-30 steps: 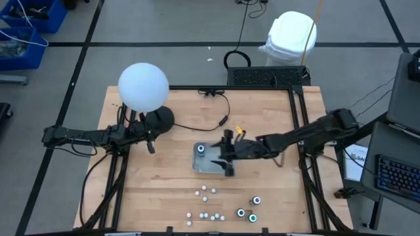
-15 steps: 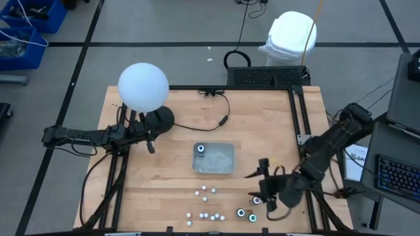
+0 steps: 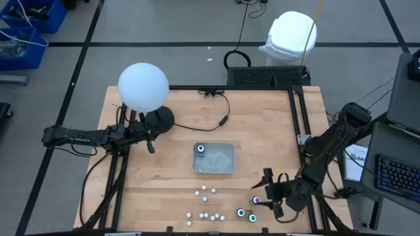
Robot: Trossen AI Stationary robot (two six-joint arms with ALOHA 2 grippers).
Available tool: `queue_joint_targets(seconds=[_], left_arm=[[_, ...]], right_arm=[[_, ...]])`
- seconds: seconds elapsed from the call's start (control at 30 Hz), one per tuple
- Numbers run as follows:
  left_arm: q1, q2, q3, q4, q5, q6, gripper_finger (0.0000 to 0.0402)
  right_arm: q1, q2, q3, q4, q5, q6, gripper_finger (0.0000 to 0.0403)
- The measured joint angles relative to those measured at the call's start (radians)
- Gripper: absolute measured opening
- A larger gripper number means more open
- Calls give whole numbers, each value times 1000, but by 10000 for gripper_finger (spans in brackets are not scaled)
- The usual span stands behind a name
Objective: Pick & Place food coloring
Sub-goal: Put the big purple food coloring bottle into the gray bin
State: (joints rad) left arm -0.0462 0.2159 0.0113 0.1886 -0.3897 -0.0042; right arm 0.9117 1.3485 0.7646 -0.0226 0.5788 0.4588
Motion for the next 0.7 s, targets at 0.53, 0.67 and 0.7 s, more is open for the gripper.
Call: queue_joint_targets(seconds=[0.53,0.67,0.7], left_arm=[[0,0,0,-1,6,-4,56],[0,0,0,-4,52,-4,56],[0,0,0,-5,60,-4,56]], right_arm=[[25,9,-196,297,-59,12,234],[26,53,-196,348,-80,2,227],[26,66,-196,366,-83,-3,225]])
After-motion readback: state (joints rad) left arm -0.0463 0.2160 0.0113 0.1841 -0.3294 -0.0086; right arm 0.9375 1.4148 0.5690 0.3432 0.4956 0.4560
